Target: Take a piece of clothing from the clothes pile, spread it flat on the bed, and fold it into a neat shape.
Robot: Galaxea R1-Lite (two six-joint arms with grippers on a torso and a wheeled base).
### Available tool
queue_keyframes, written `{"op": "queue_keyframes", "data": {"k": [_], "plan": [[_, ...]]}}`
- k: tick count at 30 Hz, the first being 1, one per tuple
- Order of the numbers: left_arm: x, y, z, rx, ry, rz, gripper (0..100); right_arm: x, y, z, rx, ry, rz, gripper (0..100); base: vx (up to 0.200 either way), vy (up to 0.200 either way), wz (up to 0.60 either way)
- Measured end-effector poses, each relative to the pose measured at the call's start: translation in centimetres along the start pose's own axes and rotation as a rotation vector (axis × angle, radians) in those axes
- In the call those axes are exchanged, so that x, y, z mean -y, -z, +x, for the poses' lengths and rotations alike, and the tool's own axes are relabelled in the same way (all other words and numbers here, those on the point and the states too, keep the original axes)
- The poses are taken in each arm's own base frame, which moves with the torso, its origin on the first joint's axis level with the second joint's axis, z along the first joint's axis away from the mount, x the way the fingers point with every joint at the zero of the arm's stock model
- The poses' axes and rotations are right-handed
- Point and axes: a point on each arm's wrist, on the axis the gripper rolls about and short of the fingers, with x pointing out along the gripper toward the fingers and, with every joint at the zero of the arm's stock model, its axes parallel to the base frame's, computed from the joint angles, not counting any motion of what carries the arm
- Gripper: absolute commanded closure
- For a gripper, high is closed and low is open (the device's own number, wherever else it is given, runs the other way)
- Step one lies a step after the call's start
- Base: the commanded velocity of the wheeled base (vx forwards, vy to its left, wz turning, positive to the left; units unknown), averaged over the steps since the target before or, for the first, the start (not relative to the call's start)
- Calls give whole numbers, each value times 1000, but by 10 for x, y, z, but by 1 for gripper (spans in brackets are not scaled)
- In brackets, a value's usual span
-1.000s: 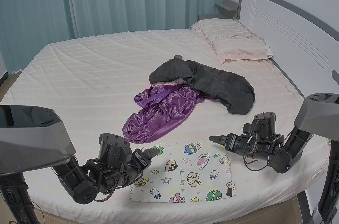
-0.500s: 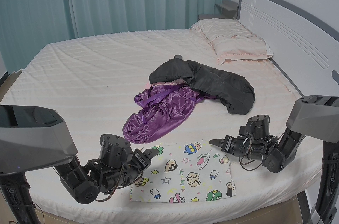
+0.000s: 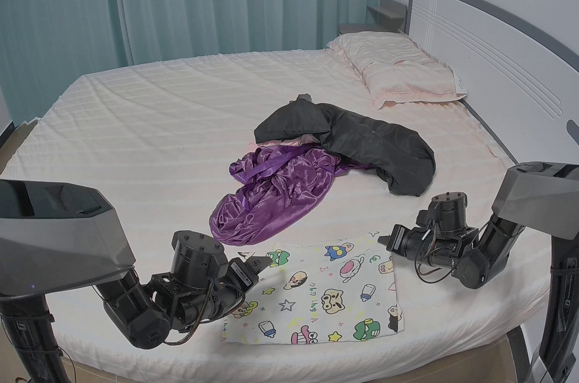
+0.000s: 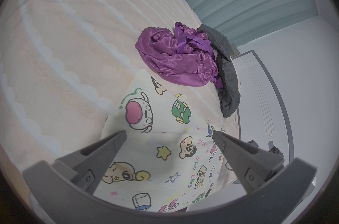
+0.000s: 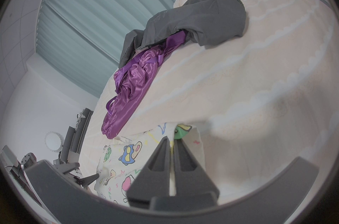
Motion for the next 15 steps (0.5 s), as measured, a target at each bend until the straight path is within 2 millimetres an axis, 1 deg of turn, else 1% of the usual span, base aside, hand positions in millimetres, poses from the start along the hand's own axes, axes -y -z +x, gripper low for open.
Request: {"op": "queue_keyframes", "data": {"k": [7, 8, 15], "plan": [[0, 0, 1, -1, -2, -1, 0, 2, -1, 0, 1, 6, 3, 100, 0, 0, 0], [0, 0, 1, -1, -1, -1, 0, 2, -1, 0, 1, 7, 3, 0, 0, 0, 0], [0, -2, 1, 7, -1, -6, 0, 1, -4, -5, 17, 18, 5, 0, 0, 0, 0]]}}
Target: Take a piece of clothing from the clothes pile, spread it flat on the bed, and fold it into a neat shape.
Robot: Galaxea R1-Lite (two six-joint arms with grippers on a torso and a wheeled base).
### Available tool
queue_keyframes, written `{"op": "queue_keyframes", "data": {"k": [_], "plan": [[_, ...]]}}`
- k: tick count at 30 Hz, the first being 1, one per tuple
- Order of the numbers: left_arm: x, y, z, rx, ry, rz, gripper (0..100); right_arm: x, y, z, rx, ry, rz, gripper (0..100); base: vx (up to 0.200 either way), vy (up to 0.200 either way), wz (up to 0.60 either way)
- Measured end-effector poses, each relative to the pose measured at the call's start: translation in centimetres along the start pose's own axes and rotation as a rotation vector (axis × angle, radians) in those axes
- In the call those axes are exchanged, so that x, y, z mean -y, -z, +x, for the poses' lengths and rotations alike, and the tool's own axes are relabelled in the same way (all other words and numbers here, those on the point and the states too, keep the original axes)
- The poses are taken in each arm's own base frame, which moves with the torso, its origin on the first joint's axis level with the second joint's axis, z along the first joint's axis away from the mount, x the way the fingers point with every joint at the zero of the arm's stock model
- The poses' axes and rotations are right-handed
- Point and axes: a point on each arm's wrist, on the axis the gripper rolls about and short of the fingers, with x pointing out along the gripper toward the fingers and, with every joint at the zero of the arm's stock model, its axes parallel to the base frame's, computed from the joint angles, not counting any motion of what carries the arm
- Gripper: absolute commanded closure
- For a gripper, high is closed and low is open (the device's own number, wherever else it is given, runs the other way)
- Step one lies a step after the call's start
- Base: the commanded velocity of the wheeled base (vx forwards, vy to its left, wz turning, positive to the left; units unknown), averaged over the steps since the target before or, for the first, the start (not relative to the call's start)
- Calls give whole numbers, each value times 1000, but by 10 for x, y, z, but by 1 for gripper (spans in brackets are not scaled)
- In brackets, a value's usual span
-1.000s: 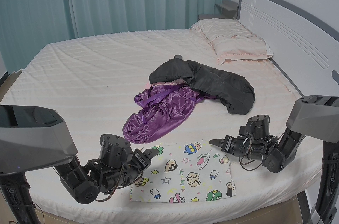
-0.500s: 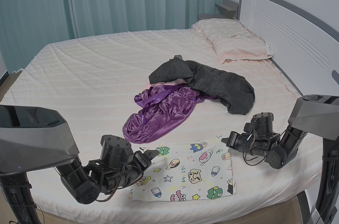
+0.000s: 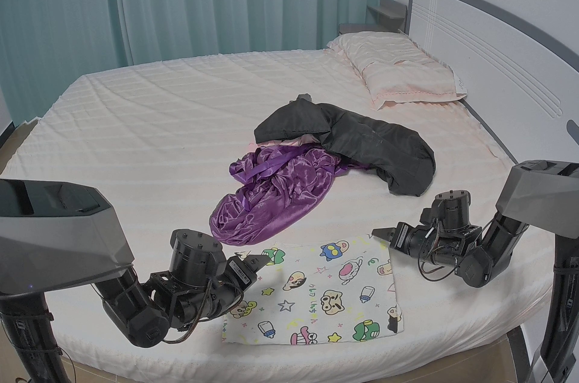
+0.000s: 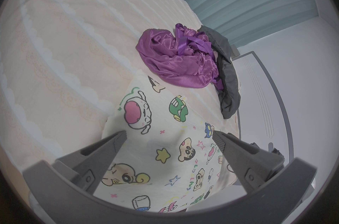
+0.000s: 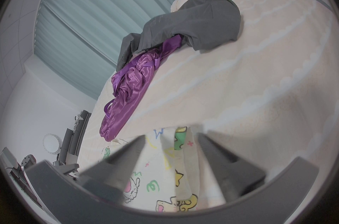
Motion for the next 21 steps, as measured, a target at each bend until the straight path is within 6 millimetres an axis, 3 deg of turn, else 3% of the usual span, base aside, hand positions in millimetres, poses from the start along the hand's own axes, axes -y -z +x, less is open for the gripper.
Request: {"op": "queue_keyframes", "data": {"k": [7, 12, 16, 21], "plan": [[6, -14, -10, 66, 23, -8, 0, -6, -17, -14, 62, 2, 3, 0, 0, 0, 0], [23, -40, -30, 173, 86, 23, 0, -8, -34, -31, 132, 34, 11, 0, 0, 0, 0], [37, -60, -56, 295, 107, 93, 0, -11, -50, -54, 208, 54, 16, 0, 0, 0, 0], [49, -76, -91, 445, 99, 167, 0, -17, -59, -96, 292, 74, -11, 0, 0, 0, 0]]}}
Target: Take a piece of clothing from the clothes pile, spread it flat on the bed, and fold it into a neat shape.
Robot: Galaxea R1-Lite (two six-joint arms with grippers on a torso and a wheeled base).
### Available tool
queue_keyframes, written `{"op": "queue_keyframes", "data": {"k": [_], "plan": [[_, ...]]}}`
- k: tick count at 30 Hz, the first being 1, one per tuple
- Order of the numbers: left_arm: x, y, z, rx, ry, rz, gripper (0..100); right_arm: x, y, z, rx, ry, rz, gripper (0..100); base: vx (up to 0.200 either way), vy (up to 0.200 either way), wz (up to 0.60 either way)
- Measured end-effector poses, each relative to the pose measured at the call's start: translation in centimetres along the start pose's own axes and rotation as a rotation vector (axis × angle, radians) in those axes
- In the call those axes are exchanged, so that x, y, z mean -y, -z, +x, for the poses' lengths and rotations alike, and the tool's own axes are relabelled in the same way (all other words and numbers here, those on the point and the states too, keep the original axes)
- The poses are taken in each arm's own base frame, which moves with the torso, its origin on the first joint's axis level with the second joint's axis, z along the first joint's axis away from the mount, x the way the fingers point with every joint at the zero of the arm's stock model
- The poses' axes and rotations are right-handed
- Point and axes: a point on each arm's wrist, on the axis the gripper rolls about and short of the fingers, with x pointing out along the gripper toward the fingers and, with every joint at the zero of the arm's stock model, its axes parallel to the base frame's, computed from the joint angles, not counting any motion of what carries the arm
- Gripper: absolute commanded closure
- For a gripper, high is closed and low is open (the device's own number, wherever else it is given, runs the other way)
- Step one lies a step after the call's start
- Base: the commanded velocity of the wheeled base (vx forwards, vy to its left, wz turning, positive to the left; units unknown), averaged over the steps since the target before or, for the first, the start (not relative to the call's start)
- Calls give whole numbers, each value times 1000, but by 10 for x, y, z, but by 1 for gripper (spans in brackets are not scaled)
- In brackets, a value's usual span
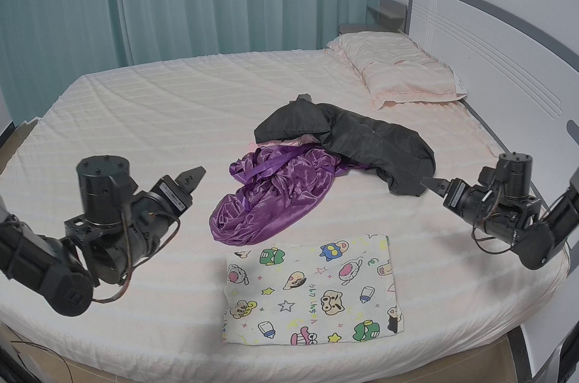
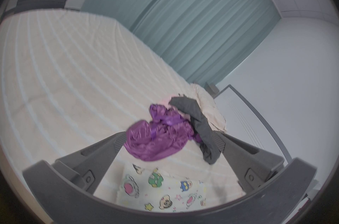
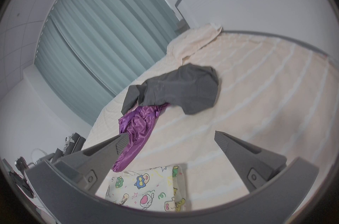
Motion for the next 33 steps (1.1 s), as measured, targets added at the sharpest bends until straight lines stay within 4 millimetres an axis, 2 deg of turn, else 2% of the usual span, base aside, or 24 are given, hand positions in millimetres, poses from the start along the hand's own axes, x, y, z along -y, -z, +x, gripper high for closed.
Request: {"op": "queue_keyframes", "data": {"k": [6, 12, 17, 23, 33], "plan": [[3, -24, -37, 149, -28, 81, 0, -2, -9, -56, 82, 27, -82, 0, 0, 0, 0], [-4, -37, -86, 299, -75, 129, 0, 1, -1, -119, 141, 27, -150, 0, 0, 0, 0], [-14, -44, -133, 415, -91, 202, 0, 7, 13, -166, 192, 11, -201, 0, 0, 0, 0], [-33, -47, -178, 535, -137, 294, 0, 16, 29, -212, 221, 13, -239, 0, 0, 0, 0], [-65, -42, -216, 669, -255, 370, 0, 44, 78, -267, 99, 86, -327, 0, 0, 0, 0]]}}
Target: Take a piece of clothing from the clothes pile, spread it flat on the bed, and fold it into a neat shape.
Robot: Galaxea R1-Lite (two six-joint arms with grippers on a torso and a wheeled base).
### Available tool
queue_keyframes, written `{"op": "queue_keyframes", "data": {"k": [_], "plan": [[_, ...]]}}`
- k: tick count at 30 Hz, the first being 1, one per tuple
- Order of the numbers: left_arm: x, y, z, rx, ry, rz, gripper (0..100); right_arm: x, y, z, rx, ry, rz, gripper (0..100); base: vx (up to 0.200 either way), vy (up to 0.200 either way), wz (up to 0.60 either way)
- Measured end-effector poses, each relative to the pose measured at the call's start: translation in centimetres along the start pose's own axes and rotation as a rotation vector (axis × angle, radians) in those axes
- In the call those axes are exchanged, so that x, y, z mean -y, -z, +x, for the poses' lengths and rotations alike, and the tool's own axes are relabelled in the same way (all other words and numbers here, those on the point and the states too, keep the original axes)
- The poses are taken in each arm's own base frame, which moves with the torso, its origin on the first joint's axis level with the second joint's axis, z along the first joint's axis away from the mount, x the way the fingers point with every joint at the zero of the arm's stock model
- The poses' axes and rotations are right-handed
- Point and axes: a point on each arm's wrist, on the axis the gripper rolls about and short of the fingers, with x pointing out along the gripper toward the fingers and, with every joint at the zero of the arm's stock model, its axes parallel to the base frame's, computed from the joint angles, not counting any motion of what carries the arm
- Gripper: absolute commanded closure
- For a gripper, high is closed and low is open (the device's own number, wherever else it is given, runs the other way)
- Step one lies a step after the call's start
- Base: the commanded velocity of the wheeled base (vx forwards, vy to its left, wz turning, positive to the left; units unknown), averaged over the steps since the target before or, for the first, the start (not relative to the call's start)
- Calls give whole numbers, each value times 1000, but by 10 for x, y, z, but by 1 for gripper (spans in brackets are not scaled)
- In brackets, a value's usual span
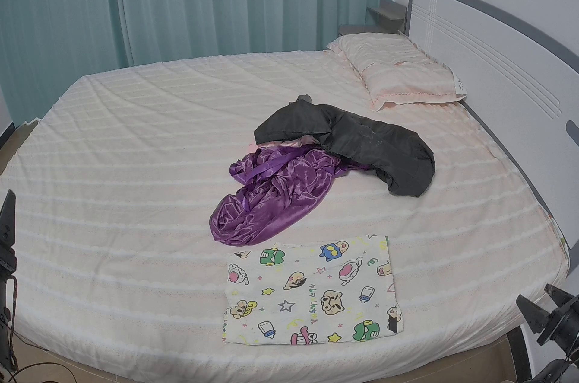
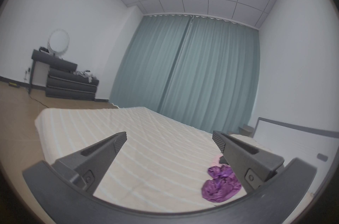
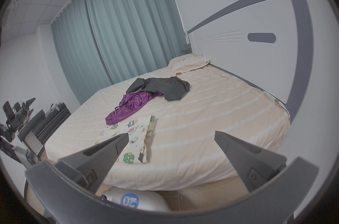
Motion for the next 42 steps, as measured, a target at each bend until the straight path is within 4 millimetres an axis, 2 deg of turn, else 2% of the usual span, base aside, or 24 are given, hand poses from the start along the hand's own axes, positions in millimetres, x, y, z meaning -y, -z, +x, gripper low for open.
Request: {"op": "queue_keyframes", "data": {"k": [7, 14, 25, 37, 42], "plan": [[-25, 2, -18, 78, -130, 97, 0, 6, 17, -19, 46, 9, -40, 0, 0, 0, 0], [-43, 8, -38, 99, -224, 198, 0, 7, 22, -29, 138, 76, -76, 0, 0, 0, 0], [-57, 13, -71, 218, -241, 249, 0, 6, 28, -39, 265, 149, -166, 0, 0, 0, 0], [-60, 17, -78, 237, -281, 259, 0, 8, 28, -44, 326, 305, -296, 0, 0, 0, 0], [-62, 24, -77, 171, -282, 295, 0, 8, 29, -46, 329, 258, -480, 0, 0, 0, 0]]}}
